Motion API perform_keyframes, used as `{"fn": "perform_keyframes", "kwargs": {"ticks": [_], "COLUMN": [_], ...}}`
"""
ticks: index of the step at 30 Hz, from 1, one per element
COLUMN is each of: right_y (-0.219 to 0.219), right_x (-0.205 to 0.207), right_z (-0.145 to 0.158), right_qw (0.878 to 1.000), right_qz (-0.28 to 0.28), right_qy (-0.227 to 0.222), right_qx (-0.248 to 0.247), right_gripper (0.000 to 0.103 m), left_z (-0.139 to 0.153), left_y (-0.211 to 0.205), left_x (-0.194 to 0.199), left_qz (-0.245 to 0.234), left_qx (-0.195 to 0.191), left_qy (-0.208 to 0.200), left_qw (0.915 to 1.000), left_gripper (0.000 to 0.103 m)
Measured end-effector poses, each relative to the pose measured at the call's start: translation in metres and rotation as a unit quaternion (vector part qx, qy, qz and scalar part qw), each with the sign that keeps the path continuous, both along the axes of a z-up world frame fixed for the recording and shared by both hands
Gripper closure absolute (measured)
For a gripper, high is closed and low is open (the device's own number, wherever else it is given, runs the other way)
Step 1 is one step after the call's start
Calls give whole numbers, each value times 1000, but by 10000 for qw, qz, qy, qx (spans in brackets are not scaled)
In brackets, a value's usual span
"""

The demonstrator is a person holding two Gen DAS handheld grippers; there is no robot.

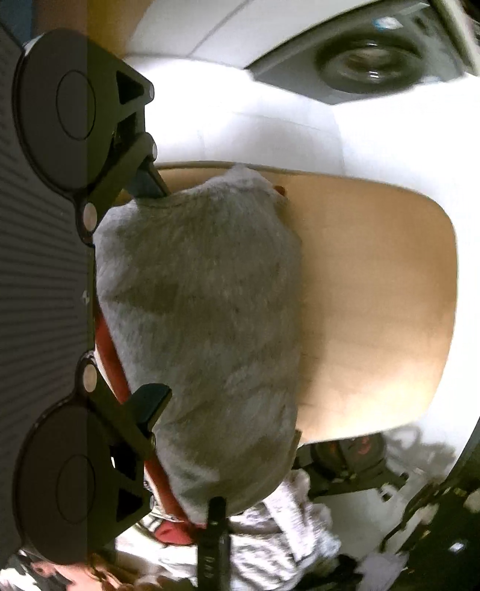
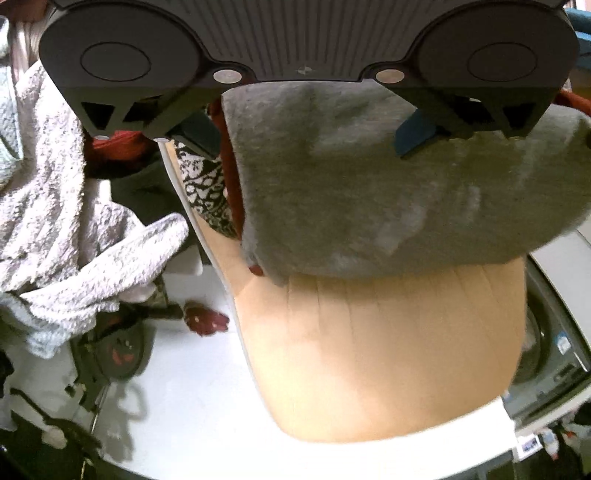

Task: Fold clothes
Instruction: 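Lower the sweater onto the clothes stack and open both tools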

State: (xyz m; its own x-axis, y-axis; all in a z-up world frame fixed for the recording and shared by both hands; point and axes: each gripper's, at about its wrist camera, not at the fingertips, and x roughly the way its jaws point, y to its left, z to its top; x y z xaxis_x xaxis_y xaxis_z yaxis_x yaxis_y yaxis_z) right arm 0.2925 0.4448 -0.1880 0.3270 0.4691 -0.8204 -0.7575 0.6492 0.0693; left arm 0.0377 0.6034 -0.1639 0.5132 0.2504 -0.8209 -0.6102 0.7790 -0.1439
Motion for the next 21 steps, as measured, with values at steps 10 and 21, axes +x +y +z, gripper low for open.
{"fn": "perform_keyframes", "kwargs": {"ticks": [10, 21], "right_y": [-38, -94], "right_x": [-14, -24], "right_z": [50, 92], "right_qw": [9978, 9965], "right_qz": [297, 597], "right_qy": [184, 17], "right_qx": [564, 580], "right_gripper": [1, 1], "left_z": [47, 88], "left_y": [-61, -133], "left_x": [11, 22], "left_qz": [355, 812], "left_qx": [687, 780], "left_qy": [-75, -144], "left_qw": [9970, 9935], "left_gripper": [1, 1]}}
